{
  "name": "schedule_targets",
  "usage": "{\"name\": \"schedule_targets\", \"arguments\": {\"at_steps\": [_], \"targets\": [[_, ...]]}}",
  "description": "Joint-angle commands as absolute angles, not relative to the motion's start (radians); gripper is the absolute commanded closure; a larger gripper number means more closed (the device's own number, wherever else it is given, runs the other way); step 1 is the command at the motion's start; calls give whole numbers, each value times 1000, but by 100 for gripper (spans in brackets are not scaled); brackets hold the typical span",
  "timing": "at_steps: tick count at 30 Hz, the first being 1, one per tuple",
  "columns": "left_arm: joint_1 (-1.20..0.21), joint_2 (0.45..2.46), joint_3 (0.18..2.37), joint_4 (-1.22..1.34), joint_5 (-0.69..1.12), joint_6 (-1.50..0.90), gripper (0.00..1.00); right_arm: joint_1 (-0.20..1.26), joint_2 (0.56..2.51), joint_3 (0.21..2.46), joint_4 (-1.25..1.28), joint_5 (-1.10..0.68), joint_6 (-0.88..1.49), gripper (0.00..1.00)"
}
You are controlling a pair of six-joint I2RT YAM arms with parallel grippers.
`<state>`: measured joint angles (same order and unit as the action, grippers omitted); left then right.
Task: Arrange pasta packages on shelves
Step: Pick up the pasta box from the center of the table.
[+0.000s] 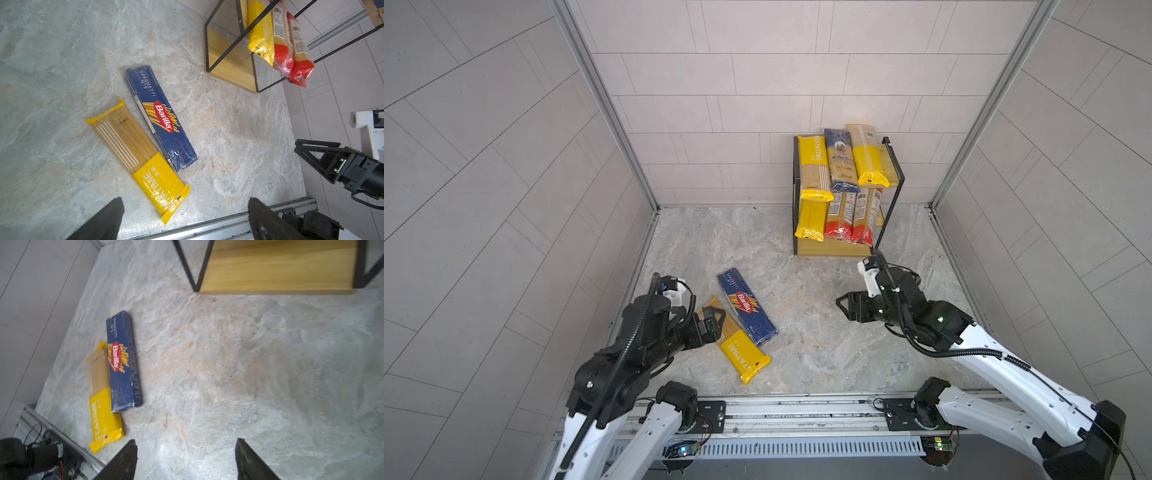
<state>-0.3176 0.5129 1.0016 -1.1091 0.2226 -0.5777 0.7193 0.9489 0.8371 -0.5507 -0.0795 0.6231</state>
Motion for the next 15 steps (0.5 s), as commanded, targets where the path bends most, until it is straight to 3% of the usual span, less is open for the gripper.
{"name": "schedule_targets", "arguments": {"at_steps": [1,10,15], "targets": [[-323,458,975,-1189,193,-630,1,818,989,820,-534,47,668,25],[-324,351,967,-1289,157,-697,1,1065,1308,897,-376,101,668,16],[-324,311,990,-1335,147,-714,1,1126,1498,994,-318,109,652,7]]}}
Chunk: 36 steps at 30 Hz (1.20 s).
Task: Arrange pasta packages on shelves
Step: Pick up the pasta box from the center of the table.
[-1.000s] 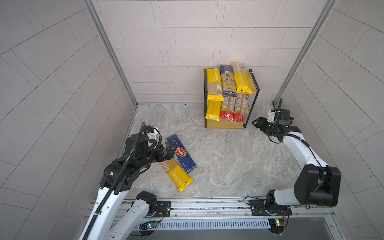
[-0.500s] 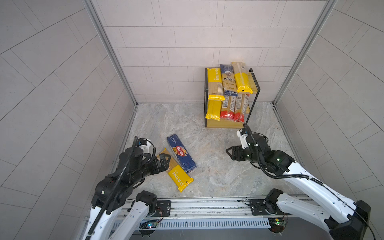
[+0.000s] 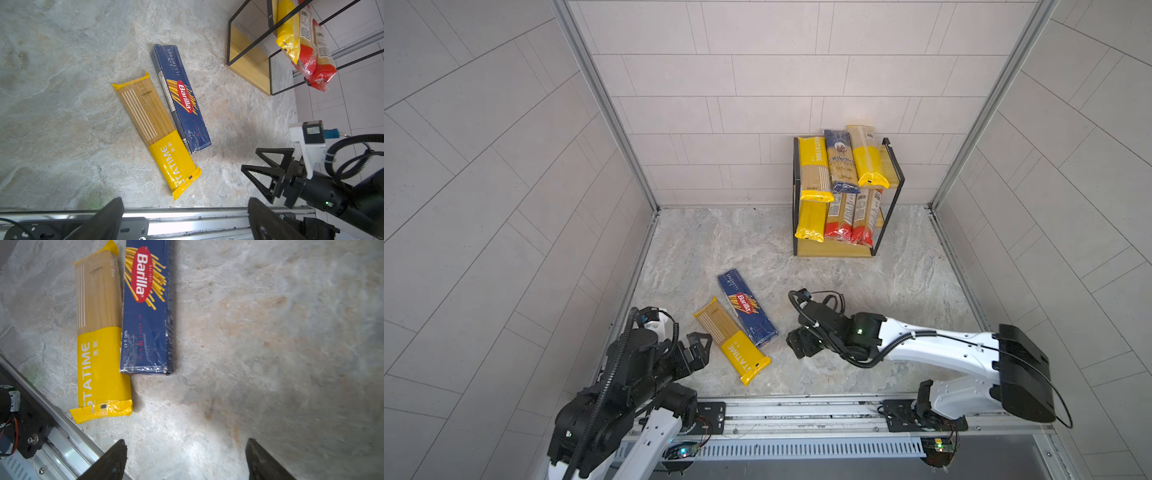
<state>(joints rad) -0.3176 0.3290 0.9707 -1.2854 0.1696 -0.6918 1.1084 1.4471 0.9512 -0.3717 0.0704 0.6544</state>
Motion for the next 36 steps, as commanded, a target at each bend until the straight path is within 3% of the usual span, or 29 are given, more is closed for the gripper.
{"name": "schedule_targets", "arguments": {"at_steps": [1,12,22,36], "targets": [[-324,305,998,-1345,143,-714,1,1127,1539,1017,-308,103,646,6],[-324,281,1019,-1378,124,-705,1,1138,1860,1277,-340,61,603,3],[-324,278,1015,-1375,117,-684,1,1138,2036,1452,-478,162,590,4],[-324,299,1022,-1350,118,-662,1,1064,2041,1425,-513,169,589,10]]}}
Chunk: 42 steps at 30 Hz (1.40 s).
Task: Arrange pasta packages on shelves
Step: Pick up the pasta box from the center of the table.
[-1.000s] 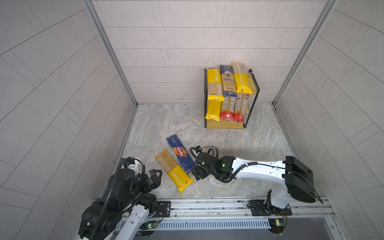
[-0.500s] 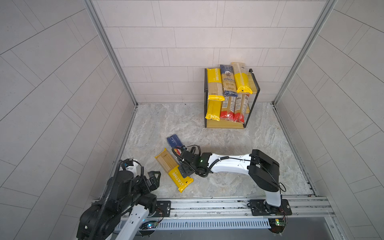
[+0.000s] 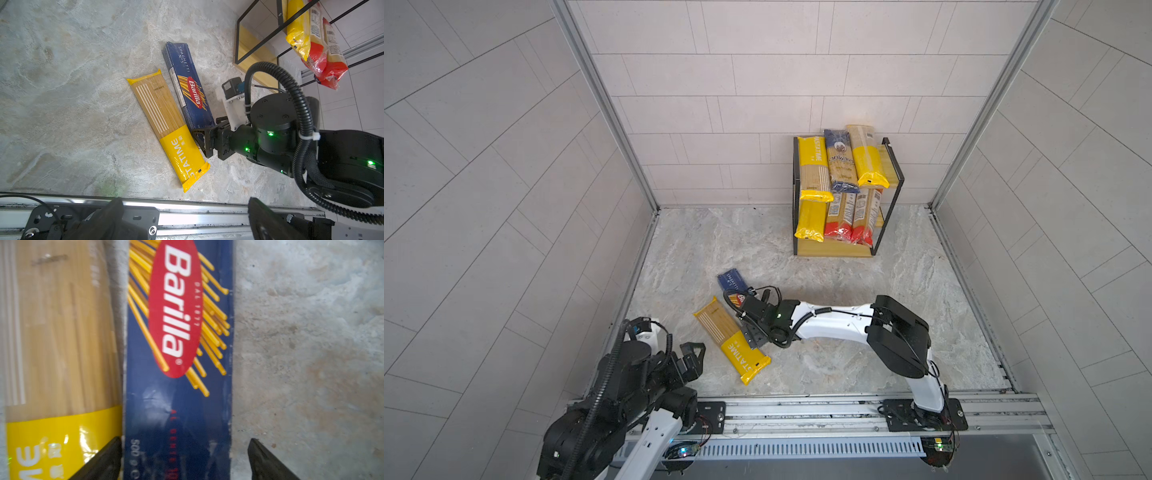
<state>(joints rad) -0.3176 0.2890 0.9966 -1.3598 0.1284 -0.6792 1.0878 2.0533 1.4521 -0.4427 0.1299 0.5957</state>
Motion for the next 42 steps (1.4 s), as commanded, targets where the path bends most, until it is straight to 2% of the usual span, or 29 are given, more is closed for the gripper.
{"name": "schedule_targets", "arguments": {"at_steps": [1,7,11,20,21,25,28,37,42], "targets": [[-324,300,1019,-1348,119,-663,1,1060,2039,1419,-513,165,585,11],[-324,308,1010,-1330,127,-662,1,1063,2061,1421,-504,133,559,13],[-324,308,1017,-1335,118,-657,1,1066,2103,1452,-515,107,539,19],[-324,308,1016,-1330,120,-653,1,1058,2154,1502,-546,86,468,20],[-324,310,1017,-1328,119,-653,1,1053,2160,1506,-546,80,467,24],[-325,311,1025,-1331,117,-650,1,1037,2149,1472,-525,31,478,65],[-324,311,1028,-1336,115,-647,1,1031,2102,1407,-483,-15,496,77],[-325,308,1034,-1336,121,-650,1,1015,1899,1150,-311,-122,598,86],[-324,311,1045,-1336,129,-650,1,1014,1773,1018,-255,-106,655,90]]}}
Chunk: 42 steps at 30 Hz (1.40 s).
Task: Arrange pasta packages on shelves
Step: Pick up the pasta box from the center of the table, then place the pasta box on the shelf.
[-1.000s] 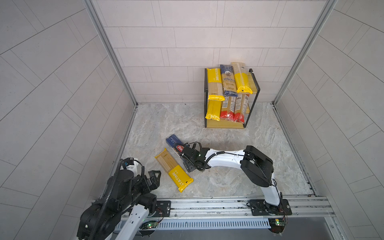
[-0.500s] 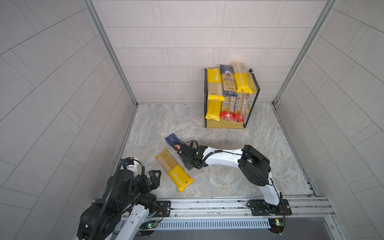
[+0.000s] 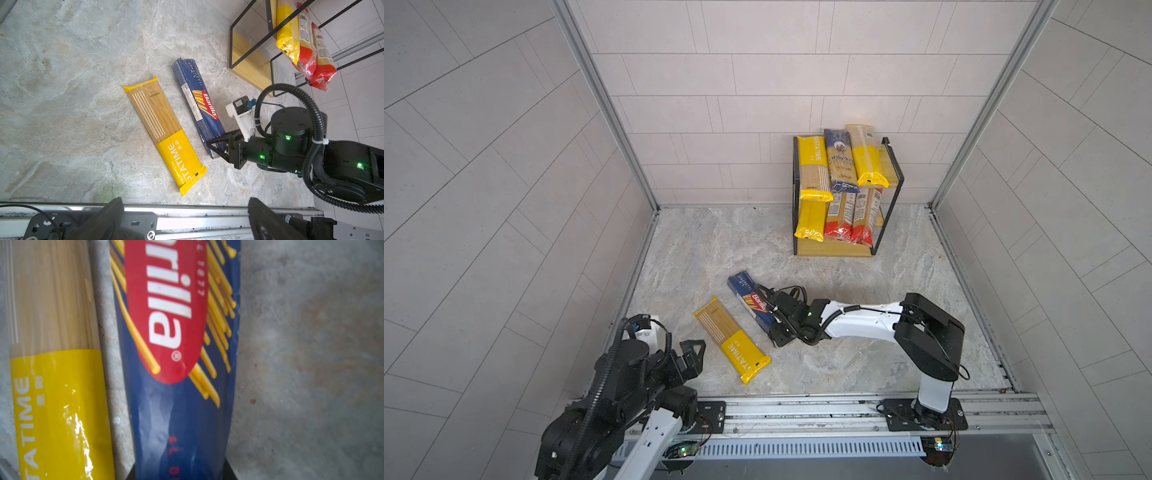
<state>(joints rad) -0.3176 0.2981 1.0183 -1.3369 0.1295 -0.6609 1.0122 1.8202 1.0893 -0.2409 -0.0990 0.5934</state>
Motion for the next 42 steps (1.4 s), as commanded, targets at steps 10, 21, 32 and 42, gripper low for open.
{"name": "schedule_targets", "arguments": {"at_steps": [10,21,32,42], "targets": [[-324,322,1028,-1293,161,-658,1,994,1428,780,-264,43,718,93],[-324,358,1028,-1251,179,-656,1,815,1082,658,-426,166,709,92],[-324,416,1041,-1207,185,-638,1,670,1127,715,-397,193,657,91],[-324,511,1074,-1160,170,-595,1,610,1342,879,-283,204,609,90]]}}
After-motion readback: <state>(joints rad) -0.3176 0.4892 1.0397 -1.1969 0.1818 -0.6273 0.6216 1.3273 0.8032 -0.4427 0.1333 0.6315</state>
